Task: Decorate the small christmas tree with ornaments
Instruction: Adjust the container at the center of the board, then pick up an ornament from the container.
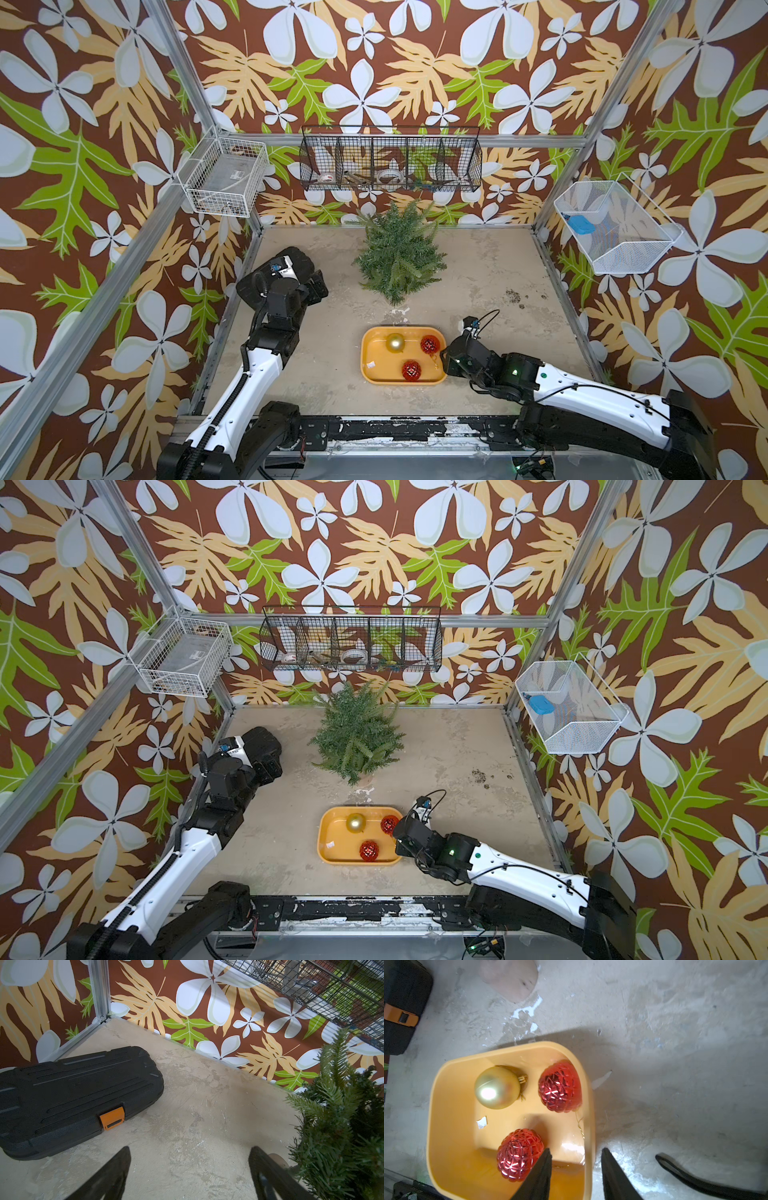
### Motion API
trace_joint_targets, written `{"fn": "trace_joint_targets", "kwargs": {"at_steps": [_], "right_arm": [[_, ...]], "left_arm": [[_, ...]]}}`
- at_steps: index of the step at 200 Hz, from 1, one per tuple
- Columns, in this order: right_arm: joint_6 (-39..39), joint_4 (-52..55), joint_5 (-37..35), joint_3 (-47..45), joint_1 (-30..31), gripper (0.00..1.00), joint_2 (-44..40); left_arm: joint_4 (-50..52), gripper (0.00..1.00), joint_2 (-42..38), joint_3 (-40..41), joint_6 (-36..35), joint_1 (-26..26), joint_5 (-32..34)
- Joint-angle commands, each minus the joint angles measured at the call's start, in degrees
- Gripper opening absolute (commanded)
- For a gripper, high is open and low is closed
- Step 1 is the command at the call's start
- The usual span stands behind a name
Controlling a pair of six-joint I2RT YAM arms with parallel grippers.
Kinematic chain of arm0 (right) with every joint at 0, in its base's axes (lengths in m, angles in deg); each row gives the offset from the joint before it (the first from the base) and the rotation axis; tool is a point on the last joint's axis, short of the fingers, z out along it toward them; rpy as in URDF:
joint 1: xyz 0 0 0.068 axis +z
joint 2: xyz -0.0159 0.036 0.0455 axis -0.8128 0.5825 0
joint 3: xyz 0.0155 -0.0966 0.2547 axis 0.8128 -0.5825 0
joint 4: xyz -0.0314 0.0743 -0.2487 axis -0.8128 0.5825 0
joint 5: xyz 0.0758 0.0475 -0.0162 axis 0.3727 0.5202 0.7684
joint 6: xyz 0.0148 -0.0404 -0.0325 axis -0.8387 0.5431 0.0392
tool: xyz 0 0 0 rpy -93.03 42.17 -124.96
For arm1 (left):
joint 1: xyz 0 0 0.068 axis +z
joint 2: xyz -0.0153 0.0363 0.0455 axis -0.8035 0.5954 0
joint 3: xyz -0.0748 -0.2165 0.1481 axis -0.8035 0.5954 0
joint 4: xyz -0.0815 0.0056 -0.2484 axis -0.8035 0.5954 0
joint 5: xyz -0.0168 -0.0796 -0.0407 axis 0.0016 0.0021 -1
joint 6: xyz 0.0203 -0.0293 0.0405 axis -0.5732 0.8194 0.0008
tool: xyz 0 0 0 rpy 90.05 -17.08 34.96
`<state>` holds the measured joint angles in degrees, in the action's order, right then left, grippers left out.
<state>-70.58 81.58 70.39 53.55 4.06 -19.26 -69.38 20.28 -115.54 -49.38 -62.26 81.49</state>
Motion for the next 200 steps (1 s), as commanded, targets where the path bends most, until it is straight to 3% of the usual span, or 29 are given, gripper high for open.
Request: {"fn": "trace_joint_targets", "kwargs": {"at_steps": [1,52,70,86,144,200], "right_arm": [[9.4,2.8,-0.2,3.9,0.1,0.46,0.9],[14.7,-3.8,7.6,12.8,1.5,0.52,14.0],[14.1,-5.5,6.8,15.9,2.4,0.69,18.6],[14.2,-6.0,4.2,19.0,3.9,0.90,23.2],[15.3,-0.9,-3.5,29.9,5.7,0.85,40.7],[15.8,-0.8,-7.4,34.0,5.9,0.82,50.5]], "left_arm": [[-0.1,0.90,-0.1,-0.4,0.0,0.0,-0.2],[-0.2,0.90,-0.3,-0.4,0.0,0.0,-0.3],[-0.2,0.90,-0.4,-0.4,0.0,-0.1,-0.4],[-0.3,0.90,-0.3,-0.4,0.2,0.0,-0.7],[-0.3,0.90,-0.2,-0.4,0.4,0.0,-1.4],[-0.6,0.90,-0.2,-0.2,0.5,0.0,-1.5]]}}
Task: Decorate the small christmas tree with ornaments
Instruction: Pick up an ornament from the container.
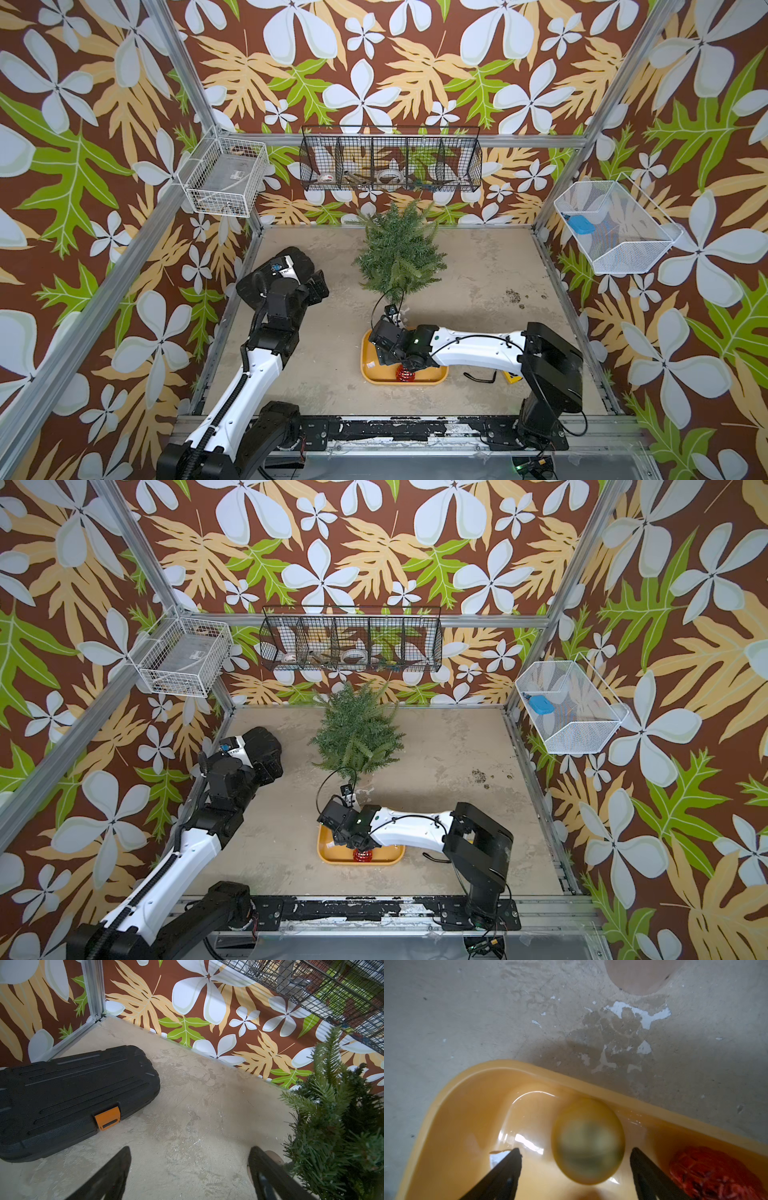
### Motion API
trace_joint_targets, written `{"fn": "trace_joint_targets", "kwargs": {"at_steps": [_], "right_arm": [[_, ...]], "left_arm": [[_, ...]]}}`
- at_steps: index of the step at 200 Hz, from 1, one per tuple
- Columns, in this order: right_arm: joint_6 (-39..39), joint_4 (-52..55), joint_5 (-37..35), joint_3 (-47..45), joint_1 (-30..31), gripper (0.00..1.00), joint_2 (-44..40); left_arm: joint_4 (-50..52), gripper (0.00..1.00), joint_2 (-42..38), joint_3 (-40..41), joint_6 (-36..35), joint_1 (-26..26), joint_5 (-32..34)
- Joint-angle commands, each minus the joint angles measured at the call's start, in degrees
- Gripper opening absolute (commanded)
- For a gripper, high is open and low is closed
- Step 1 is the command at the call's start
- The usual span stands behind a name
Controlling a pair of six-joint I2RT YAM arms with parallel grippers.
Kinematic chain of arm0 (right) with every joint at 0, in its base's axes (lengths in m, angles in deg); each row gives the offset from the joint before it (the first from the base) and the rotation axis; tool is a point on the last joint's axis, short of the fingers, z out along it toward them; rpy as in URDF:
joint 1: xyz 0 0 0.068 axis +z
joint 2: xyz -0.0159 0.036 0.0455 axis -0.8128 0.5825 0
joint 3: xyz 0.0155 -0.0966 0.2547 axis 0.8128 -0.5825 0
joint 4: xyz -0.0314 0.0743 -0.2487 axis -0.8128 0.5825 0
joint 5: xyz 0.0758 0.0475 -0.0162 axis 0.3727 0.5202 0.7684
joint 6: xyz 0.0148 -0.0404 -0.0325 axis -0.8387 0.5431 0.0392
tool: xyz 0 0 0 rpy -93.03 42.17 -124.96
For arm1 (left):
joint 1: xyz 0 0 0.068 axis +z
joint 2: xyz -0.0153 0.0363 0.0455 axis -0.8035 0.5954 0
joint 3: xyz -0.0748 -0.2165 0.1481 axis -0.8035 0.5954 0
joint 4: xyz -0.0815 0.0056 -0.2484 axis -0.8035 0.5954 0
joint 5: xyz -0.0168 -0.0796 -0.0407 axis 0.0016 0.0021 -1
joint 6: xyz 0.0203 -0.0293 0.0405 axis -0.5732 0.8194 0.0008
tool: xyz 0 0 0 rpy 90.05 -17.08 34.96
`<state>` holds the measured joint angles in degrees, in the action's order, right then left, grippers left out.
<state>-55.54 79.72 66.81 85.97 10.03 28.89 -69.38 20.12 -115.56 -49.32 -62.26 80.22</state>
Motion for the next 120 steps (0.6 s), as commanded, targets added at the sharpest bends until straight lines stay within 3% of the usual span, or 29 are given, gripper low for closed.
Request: {"fn": "trace_joint_targets", "kwargs": {"at_steps": [1,50,120], "right_arm": [[0.8,1.1,-3.9,1.6,0.0,0.82,2.5],[1.0,0.8,-5.4,3.1,0.0,0.73,5.2],[1.1,0.3,-4.2,1.0,0.4,0.64,1.5]], "left_arm": [[-0.6,0.90,0.0,-0.2,0.4,0.0,-0.3],[-0.7,0.90,0.2,-0.2,0.7,-0.1,-0.7],[-0.9,0.89,-0.1,-0.2,0.3,-0.1,-0.1]]}}
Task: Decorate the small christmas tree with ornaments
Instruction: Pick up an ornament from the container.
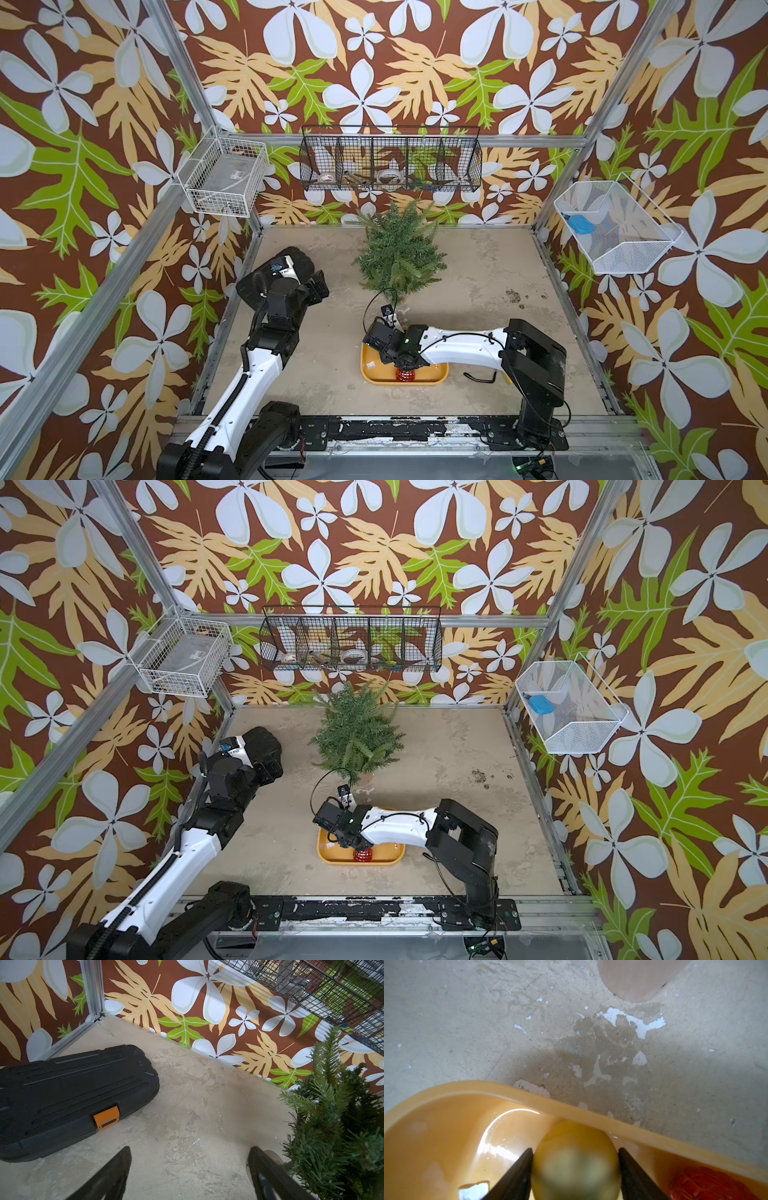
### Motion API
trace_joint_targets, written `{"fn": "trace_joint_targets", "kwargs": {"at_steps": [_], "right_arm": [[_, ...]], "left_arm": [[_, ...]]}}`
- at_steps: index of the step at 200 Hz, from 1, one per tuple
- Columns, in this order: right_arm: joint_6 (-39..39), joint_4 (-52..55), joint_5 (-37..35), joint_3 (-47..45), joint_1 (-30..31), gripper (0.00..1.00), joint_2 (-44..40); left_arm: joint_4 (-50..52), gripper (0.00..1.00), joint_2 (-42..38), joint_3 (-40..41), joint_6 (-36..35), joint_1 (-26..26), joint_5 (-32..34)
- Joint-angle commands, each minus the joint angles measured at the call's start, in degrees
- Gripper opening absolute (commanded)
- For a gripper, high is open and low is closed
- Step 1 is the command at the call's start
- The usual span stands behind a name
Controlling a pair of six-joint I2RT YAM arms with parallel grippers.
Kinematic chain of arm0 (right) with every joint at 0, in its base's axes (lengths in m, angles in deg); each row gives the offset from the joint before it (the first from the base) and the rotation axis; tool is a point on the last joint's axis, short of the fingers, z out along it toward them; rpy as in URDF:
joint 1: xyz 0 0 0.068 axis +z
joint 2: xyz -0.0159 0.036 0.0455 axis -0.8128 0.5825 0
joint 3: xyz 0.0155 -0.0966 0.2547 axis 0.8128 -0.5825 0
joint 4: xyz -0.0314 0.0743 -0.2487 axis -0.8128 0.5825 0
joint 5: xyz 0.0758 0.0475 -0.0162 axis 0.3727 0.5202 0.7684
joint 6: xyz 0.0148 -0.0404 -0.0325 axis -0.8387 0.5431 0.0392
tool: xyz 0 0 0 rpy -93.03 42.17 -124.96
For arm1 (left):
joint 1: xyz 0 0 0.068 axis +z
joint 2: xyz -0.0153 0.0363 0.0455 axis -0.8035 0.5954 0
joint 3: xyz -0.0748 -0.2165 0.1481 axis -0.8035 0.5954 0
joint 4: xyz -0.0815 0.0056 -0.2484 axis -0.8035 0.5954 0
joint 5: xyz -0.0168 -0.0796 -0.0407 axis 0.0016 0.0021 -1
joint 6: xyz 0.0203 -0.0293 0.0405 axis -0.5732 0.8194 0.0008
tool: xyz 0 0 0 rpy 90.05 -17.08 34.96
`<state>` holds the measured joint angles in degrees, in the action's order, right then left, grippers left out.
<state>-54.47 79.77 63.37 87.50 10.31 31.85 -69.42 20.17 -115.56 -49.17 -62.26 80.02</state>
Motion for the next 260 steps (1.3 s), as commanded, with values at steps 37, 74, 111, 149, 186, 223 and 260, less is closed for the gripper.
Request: {"fn": "trace_joint_targets", "kwargs": {"at_steps": [37,74,111,149,186,223,260], "right_arm": [[0.6,0.3,0.7,-2.1,0.2,0.61,-6.1],[1.2,-1.3,6.3,-3.9,-0.4,0.60,-12.2],[1.2,-5.9,18.6,-9.0,-3.2,0.60,-22.1],[-0.1,-10.0,32.8,-14.2,-10.5,0.59,-35.3],[-0.9,-10.7,45.1,-15.2,-20.7,0.59,-43.9],[-3.4,-14.2,60.3,-15.2,-31.9,0.59,-47.8],[-7.2,-15.8,71.1,-11.9,-37.1,0.58,-49.5]], "left_arm": [[-0.7,0.89,0.0,-0.5,-0.4,-0.1,-0.3],[-1.1,0.90,-0.8,-0.5,-1.7,-0.1,-2.5],[-9.2,0.85,-5.5,2.6,-7.6,-0.1,-22.4],[-28.6,0.77,-12.9,10.6,-6.3,-0.2,-35.5],[-44.0,0.76,-11.8,12.9,-6.1,-4.6,-41.7],[-45.0,0.77,-10.6,9.4,-19.1,-19.3,-41.3],[-51.6,0.86,-9.6,12.5,-30.5,-30.9,-38.2]]}}
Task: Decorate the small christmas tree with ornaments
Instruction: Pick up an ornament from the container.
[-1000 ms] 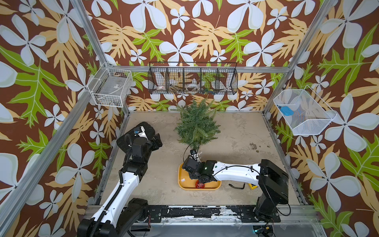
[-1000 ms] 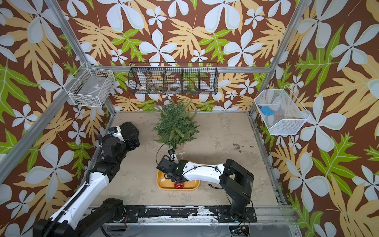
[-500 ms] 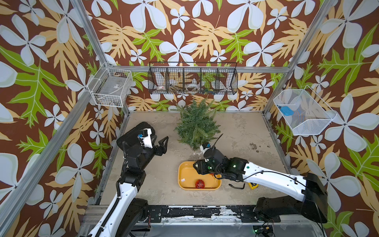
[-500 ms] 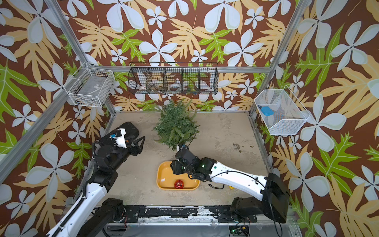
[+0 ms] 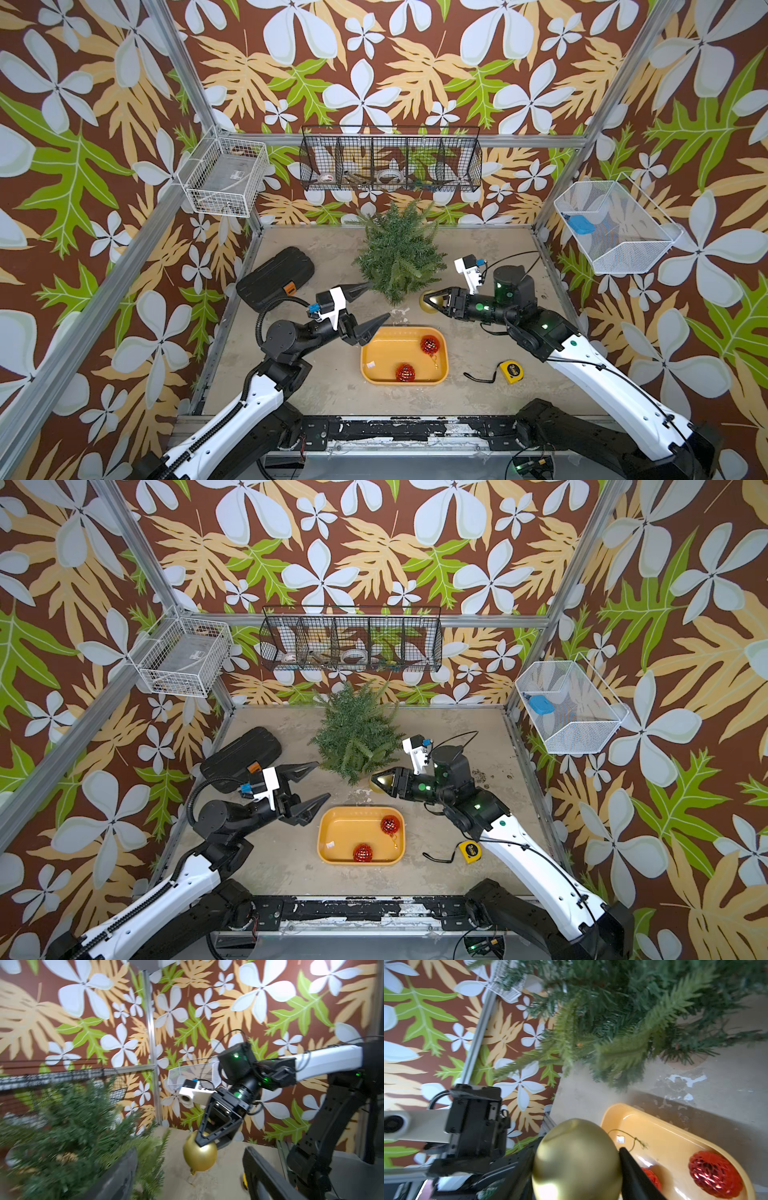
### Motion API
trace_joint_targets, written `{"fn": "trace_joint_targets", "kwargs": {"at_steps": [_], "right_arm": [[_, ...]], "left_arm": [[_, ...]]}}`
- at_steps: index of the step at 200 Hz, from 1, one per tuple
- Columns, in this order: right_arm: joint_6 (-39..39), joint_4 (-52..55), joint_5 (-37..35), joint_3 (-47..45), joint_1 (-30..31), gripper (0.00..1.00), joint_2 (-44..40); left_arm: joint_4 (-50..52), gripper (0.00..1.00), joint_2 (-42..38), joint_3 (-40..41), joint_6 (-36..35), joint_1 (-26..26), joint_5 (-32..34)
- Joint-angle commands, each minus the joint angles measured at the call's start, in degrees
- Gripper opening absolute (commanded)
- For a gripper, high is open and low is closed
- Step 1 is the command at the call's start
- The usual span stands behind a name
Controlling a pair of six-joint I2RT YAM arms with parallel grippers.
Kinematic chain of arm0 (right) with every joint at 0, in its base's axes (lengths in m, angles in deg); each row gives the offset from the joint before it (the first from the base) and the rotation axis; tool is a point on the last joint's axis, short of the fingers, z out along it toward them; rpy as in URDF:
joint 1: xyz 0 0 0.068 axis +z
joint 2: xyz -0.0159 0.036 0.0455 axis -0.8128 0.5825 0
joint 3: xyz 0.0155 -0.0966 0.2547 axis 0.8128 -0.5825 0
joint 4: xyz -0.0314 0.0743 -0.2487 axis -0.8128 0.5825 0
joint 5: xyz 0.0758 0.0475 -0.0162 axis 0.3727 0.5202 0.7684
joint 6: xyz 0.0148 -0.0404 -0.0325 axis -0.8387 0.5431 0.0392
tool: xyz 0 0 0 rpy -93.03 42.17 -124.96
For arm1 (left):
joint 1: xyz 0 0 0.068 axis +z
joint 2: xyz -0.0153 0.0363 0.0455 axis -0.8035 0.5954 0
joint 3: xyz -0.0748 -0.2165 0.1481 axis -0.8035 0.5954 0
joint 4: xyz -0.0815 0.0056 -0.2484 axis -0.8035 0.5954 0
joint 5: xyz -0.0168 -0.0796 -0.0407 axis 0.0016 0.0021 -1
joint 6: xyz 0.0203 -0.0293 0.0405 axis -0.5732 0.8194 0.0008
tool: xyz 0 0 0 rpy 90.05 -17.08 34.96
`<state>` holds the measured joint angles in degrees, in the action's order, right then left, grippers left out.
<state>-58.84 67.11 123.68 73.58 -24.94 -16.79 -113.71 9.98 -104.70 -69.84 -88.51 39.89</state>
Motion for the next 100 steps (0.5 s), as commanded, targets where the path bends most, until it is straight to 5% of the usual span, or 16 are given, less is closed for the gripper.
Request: {"fn": "trace_joint_targets", "kwargs": {"at_steps": [1,32,100], "right_arm": [[-2.9,-3.1,11.1,2.2,-1.9,0.58,-0.9],[-8.1,-6.9,17.6,3.7,-2.0,0.57,-2.2],[-9.8,-4.6,22.5,5.8,-2.0,0.57,-6.0]], "left_arm": [[-7.6,0.86,0.6,1.7,-10.0,-4.9,2.3],[-16.1,0.87,5.1,1.5,-14.2,-11.8,8.7],[-20.3,0.87,18.8,-9.5,-19.5,-18.7,9.7]]}}
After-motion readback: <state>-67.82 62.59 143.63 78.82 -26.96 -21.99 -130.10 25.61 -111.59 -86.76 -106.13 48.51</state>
